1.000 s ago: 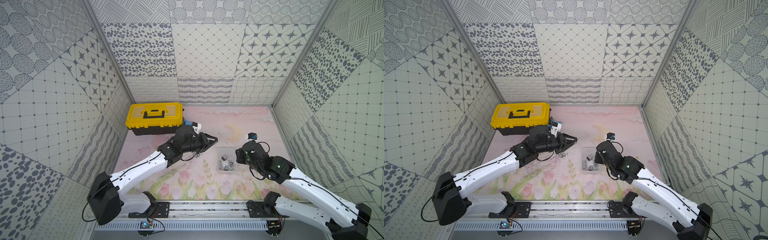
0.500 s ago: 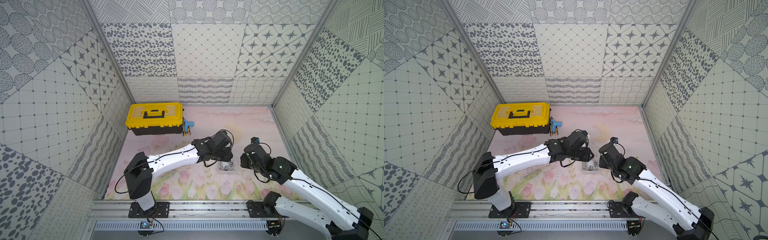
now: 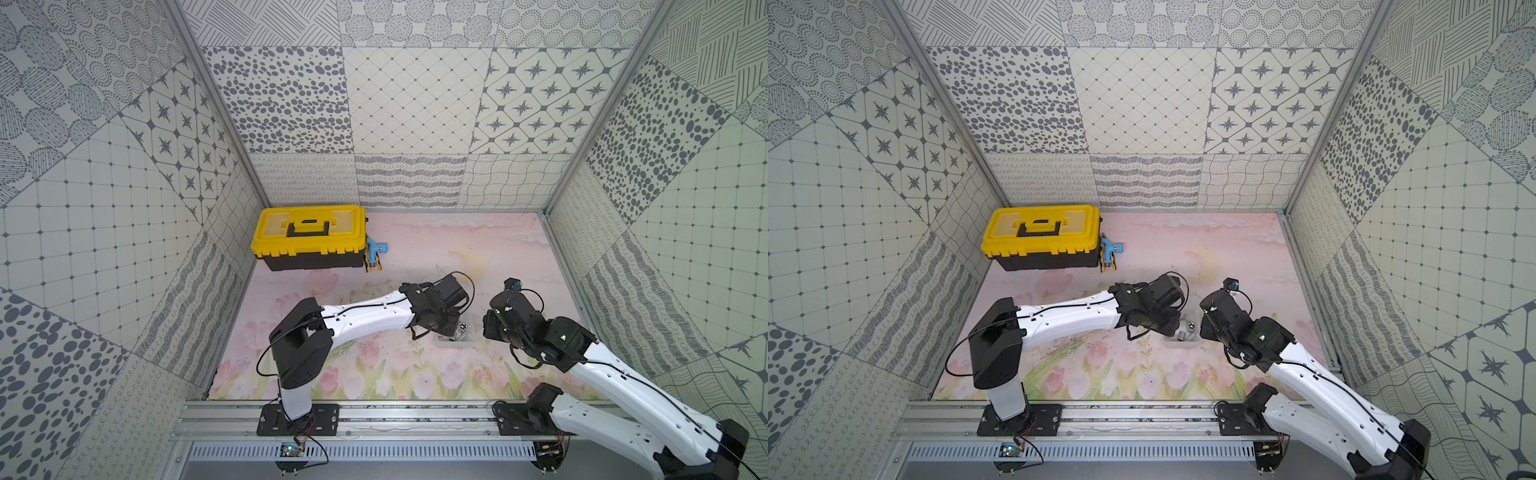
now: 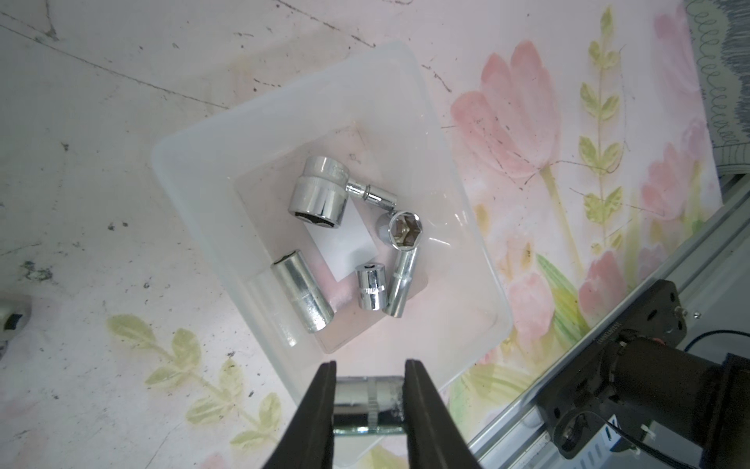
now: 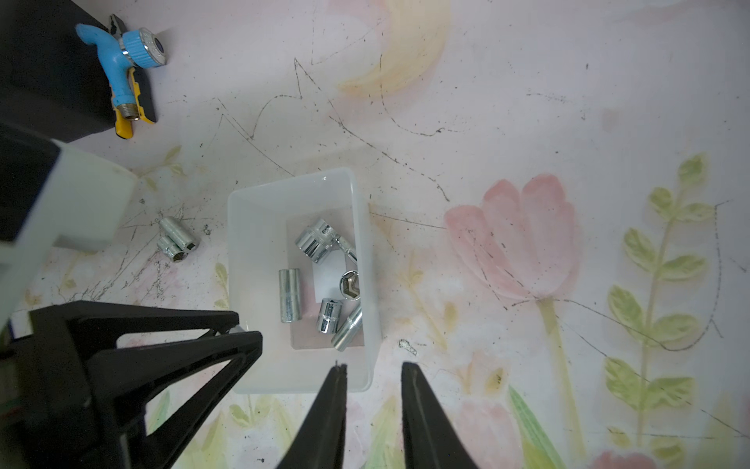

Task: Put the socket on the desktop into the storage box
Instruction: Place the socket head in the storage box.

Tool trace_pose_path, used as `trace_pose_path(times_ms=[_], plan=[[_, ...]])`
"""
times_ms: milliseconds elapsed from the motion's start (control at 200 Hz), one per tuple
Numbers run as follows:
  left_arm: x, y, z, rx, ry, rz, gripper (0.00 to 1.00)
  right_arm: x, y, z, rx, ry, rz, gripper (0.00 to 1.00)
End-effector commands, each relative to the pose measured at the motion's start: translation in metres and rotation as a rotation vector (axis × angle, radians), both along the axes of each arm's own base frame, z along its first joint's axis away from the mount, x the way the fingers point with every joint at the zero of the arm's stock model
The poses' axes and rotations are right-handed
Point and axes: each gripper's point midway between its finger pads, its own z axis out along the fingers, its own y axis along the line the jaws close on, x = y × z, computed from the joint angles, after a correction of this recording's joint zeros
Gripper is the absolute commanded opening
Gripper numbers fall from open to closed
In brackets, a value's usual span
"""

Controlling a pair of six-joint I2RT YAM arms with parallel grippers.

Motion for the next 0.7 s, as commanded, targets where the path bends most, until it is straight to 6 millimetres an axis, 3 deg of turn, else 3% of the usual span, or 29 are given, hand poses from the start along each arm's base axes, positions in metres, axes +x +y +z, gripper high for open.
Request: trace_pose_path(times_ms=[0, 690], plan=[[-0.0015, 0.004, -0.0041, 0.044, -0.02, -0.043, 0.0, 0.001, 0.0003, 0.0025, 0.022, -0.013, -0.008, 0.27], [-0.0072, 0.0061, -0.0085, 0.06, -0.009, -0.082, 0.0, -0.0008, 0.0013, 0.0099, 0.042, -0.034, 0.01, 0.27]])
